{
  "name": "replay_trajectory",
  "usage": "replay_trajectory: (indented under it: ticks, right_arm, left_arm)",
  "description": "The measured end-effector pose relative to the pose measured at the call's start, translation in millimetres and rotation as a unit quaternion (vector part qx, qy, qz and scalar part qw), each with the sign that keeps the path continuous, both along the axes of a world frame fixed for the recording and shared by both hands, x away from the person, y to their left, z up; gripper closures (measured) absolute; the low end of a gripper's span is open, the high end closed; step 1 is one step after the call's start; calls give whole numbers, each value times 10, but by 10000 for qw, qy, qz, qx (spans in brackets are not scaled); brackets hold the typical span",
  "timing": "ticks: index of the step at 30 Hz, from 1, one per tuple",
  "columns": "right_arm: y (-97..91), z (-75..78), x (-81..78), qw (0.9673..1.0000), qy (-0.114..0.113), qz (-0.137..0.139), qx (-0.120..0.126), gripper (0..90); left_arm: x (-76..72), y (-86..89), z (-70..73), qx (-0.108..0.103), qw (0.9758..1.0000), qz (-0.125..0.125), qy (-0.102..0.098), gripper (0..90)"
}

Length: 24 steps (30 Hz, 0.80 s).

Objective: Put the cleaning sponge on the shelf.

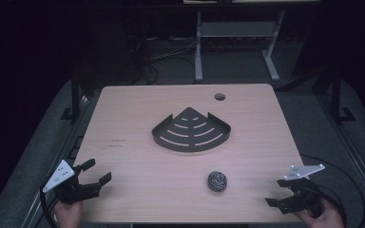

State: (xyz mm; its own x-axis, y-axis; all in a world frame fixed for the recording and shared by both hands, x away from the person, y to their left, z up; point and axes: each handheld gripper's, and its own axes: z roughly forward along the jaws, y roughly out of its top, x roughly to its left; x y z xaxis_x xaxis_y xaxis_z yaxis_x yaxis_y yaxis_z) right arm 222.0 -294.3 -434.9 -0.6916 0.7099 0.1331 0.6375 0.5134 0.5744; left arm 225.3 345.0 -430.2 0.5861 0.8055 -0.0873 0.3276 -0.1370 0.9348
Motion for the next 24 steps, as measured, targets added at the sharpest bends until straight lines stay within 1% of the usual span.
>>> replay_trajectory:
  ticks: [2, 6, 7, 10, 11, 12, 13, 18, 19, 22, 24]
  right_arm:
    - [23, 31, 15, 10000, -52, 42, -36, 165]
    - [73, 55, 44, 9999, 39, 146, -43, 165]
    - [123, 61, 49, 9997, 46, 200, -124, 164]
    - [184, 77, 39, 9995, -11, 293, -119, 165]
    - [208, 83, 38, 9995, 25, 305, -97, 164]
    - [208, 83, 38, 9995, 25, 305, -97, 164]
    - [249, 98, 34, 9993, 36, 356, -121, 163]
    - [362, 132, 39, 9984, 71, 532, -184, 159]
    - [390, 144, 43, 9980, 63, 595, -191, 159]
    - [450, 180, 55, 9973, -57, 710, -176, 160]
    - [494, 197, 75, 9971, -43, 751, -133, 160]
  left_arm:
    - [-5, -1, 0, -7, 10000, -18, -13, 133]
    - [0, -12, 0, -16, 10000, -75, -20, 133]
    - [10, -21, 6, -3, 10000, -77, -38, 133]
    - [21, -27, 2, -14, 9999, -98, -25, 133]
    - [27, -45, -4, 22, 9999, -149, -3, 133]
    - [27, -45, -4, 22, 9999, -149, -3, 133]
    - [17, -62, -1, 100, 9998, -146, -25, 133]
    - [7, -63, 14, 76, 9998, -154, -78, 133]
    - [11, -65, 12, 91, 9998, -140, -76, 133]
    - [16, -62, 11, 100, 9998, -157, -82, 133]
    - [11, -60, 18, 80, 9998, -139, -108, 133]
